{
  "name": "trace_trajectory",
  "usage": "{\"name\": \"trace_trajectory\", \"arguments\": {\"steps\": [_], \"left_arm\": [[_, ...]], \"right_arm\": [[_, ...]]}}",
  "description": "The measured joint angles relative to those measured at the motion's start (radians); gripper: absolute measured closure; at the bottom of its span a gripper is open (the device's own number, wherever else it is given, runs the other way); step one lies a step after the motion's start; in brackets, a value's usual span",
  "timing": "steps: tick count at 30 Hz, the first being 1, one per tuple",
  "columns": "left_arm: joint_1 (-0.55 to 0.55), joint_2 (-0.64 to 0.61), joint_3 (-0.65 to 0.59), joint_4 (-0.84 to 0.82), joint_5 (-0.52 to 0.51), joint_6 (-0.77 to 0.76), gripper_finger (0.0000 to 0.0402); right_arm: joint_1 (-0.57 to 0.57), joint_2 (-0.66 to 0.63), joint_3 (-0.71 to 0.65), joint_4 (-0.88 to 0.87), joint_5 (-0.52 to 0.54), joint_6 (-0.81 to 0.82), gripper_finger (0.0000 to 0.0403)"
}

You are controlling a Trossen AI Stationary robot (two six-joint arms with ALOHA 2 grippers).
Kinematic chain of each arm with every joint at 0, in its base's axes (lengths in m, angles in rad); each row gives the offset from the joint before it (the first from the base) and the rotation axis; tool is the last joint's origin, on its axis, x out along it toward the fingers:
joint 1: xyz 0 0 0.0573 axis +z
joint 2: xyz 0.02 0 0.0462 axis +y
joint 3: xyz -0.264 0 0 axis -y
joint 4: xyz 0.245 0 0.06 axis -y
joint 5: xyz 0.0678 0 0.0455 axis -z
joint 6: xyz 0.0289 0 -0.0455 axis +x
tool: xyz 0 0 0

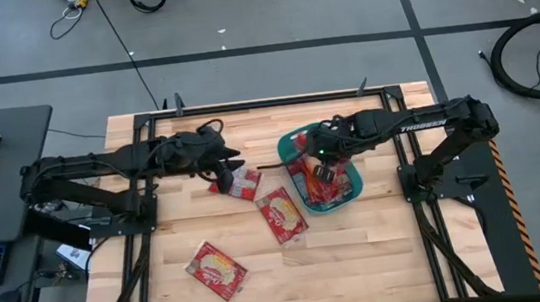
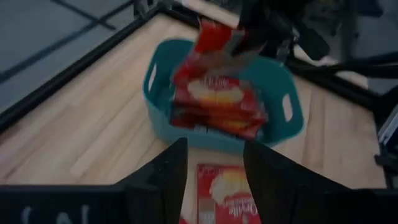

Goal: Sort popcorn bags into baskets
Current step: Put the red popcorn pack into the green bin

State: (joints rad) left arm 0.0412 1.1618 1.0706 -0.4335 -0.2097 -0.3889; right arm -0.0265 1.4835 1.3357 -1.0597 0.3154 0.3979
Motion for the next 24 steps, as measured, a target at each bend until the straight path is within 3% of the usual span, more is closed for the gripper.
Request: {"name": "trace_trajectory", "arguments": {"steps": [7,14,18,24], "left_arm": [[0.002,-0.005,0.000,-0.027,-0.003,0.009,0.0239],[0.002,-0.060,-0.001,-0.132,-0.007,-0.046,0.0239],[0.002,-0.095,-0.001,-0.203,-0.007,-0.023,0.0239],[0.002,-0.098,-0.001,-0.289,-0.007,0.018,0.0239]], "right_arm": [[-0.009,0.106,0.000,-0.030,0.003,0.123,0.0365],[-0.026,0.207,0.000,-0.089,0.109,0.238,0.0364],[-0.038,0.235,0.001,-0.070,0.067,0.284,0.0354],[-0.040,0.220,0.013,-0.006,-0.030,0.284,0.0308]]}}
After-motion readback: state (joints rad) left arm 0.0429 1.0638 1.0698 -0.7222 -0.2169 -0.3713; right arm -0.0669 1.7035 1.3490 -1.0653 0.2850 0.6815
